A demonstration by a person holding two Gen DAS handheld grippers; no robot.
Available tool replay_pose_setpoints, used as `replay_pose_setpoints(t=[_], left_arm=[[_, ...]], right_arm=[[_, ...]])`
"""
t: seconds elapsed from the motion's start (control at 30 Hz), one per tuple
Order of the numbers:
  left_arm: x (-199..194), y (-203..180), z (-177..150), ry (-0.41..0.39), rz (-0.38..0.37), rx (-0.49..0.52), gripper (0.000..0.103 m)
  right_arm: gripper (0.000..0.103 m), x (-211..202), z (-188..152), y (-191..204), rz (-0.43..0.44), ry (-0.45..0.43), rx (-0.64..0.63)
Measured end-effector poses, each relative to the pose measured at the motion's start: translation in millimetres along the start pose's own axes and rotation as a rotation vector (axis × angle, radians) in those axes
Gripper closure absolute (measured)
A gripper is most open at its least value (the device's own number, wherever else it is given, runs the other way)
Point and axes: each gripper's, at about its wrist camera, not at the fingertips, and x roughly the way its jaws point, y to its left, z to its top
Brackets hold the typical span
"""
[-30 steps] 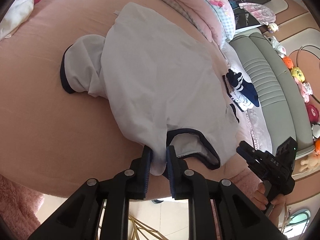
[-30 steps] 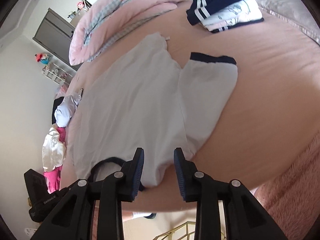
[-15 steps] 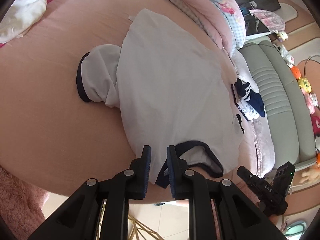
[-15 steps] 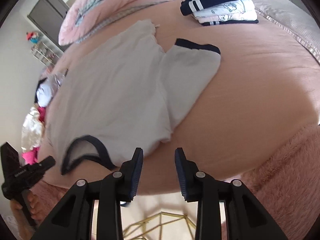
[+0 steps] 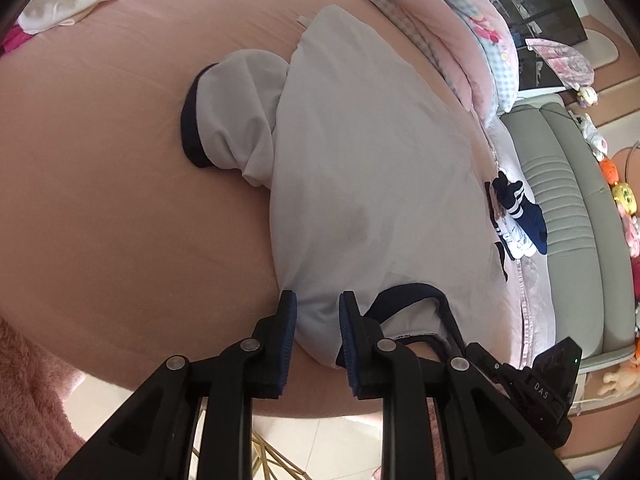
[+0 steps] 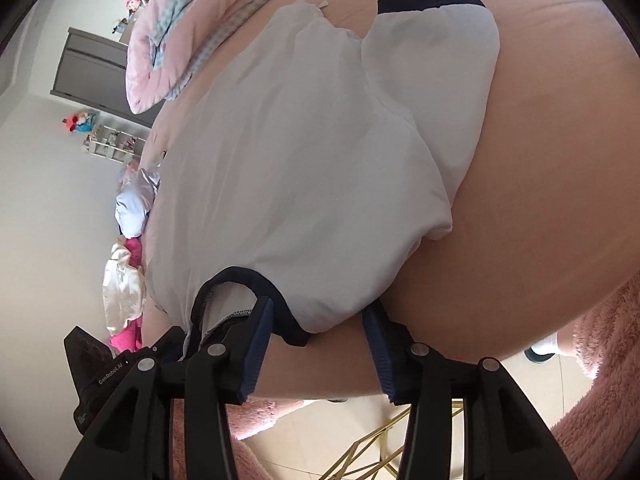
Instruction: Fold clothes
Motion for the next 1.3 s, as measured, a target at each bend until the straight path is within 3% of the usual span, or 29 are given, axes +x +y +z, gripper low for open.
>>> replay_pose_setpoints(t=[0.13, 0.17, 0.23, 0.33, 0.53, 0.6, 0.67, 0.73, 0.8, 0.9, 0.97, 1.0, 1.2, 1.3], left_arm=[[-1, -5, -1, -0.012, 0.04, 0.055, 0.084], [-2, -10, -3, -0.012, 0.065, 0.09, 0.084], [-4, -16, -7, -0.018, 0.098, 0.144, 0.084], [-6, -23, -14, -0.007, 0.125, 0.198, 0.084], [-18, -8, -17, 0.037, 0.044, 0.156, 0.083], [-23, -4, -15, 0.013, -0.021, 0.114, 0.083], [-19, 1, -13, 0.032, -0.074, 0.055, 0.083], [-9, 5, -12, 0.078, -0.093, 0.018, 0.084], [-7, 2, -16, 0.073, -0.05, 0.031, 0.084], [-11, -6, -17, 0.054, -0.033, 0.081, 0.084], [-13, -10, -18, 0.042, -0.022, 0.114, 0.094], [-15, -13, -18, 0.036, -0.016, 0.131, 0.095], [-23, -27, -20, -0.001, 0.018, 0.23, 0.097], [-18, -28, -19, 0.008, 0.038, 0.261, 0.097]], right_arm=[[0.06, 20, 13, 13, -0.059, 0.017, -0.11], [0.065, 20, 10, 16, -0.1, 0.016, -0.145], [0.083, 20, 5, 22, -0.181, 0.015, -0.215], [0.088, 16, -5, 28, -0.27, 0.017, -0.299], [0.091, 0, -21, 28, -0.388, 0.021, -0.381], [0.091, -14, -23, 29, -0.334, -0.016, -0.355], [0.086, -28, -19, 24, -0.196, -0.052, -0.262], [0.081, -31, -10, 19, -0.139, -0.083, -0.185], [0.074, -23, -2, 14, -0.166, -0.058, -0.156], [0.073, -6, 0, 5, -0.13, -0.008, -0.112], [0.083, 0, -1, 7, -0.098, -0.002, -0.118], [0.099, 4, -2, 10, -0.086, 0.011, -0.13], [0.102, -18, -17, 15, -0.177, -0.046, -0.219], [0.103, -26, -24, 4, -0.21, -0.019, -0.214]])
